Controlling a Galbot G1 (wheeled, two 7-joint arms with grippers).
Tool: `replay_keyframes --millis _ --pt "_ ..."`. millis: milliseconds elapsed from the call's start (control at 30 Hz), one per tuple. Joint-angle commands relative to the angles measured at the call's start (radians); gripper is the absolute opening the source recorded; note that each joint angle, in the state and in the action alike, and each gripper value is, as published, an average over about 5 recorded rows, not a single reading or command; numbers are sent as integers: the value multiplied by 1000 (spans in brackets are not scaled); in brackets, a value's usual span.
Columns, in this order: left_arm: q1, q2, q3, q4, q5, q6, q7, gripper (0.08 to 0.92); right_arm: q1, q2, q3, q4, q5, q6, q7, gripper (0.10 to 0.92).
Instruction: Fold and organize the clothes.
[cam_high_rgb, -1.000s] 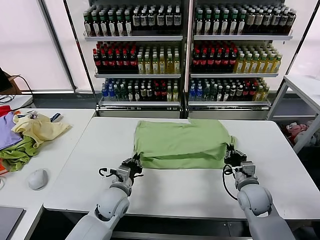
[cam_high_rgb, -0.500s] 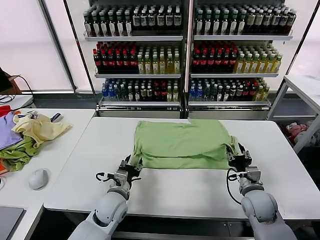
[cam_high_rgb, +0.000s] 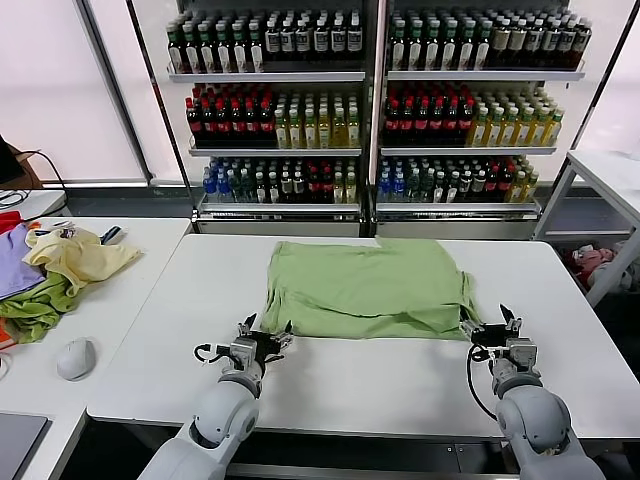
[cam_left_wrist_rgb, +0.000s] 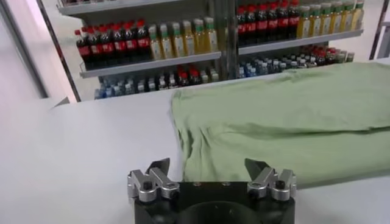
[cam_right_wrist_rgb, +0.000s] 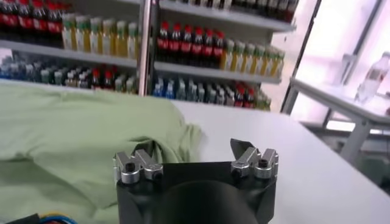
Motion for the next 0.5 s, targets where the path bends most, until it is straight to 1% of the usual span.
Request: replay_keyframes --millis 33,500 --pt "-12 0 0 18 -25 6 -6 683 22 -1 -9 -44 55 -95 6 751" --pt "2 19 -4 6 -83 25 -5 276 1 0 -23 -25 69 -92 -13 363"
